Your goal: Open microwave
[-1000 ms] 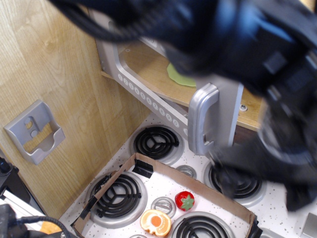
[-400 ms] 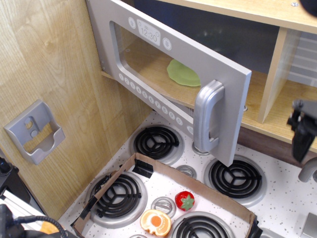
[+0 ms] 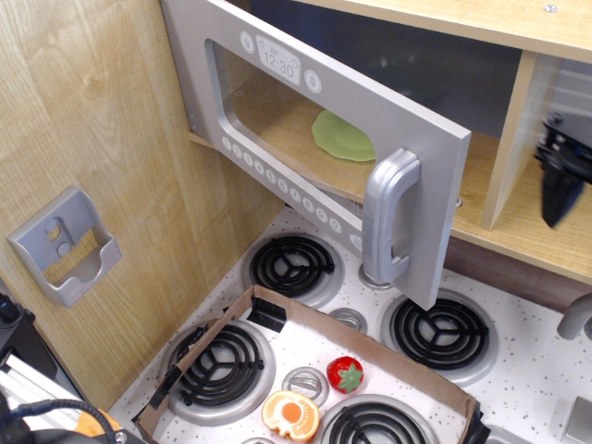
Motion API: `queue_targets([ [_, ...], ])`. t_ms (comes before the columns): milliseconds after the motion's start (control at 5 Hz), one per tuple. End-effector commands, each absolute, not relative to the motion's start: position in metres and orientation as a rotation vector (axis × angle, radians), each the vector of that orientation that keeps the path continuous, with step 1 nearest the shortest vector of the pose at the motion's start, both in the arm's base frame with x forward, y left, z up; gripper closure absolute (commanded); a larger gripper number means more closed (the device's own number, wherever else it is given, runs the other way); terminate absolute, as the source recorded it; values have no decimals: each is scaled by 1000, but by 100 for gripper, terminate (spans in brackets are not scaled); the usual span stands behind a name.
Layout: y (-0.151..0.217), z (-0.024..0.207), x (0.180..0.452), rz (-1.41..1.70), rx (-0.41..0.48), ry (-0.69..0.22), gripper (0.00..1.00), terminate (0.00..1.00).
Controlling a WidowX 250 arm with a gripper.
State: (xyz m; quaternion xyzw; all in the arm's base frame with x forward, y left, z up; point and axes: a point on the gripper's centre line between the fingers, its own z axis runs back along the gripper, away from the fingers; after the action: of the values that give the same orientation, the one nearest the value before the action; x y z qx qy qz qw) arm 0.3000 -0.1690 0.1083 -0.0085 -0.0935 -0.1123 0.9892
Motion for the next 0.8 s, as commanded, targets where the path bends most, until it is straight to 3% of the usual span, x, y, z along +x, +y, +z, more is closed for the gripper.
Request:
queue_targets([
  [0, -132, 102, 304, -290, -46, -219, 0, 0],
  [400, -95, 81, 264, -108, -91, -160, 0, 0],
  [600, -92, 72, 236, -44, -73, -209, 0, 0],
])
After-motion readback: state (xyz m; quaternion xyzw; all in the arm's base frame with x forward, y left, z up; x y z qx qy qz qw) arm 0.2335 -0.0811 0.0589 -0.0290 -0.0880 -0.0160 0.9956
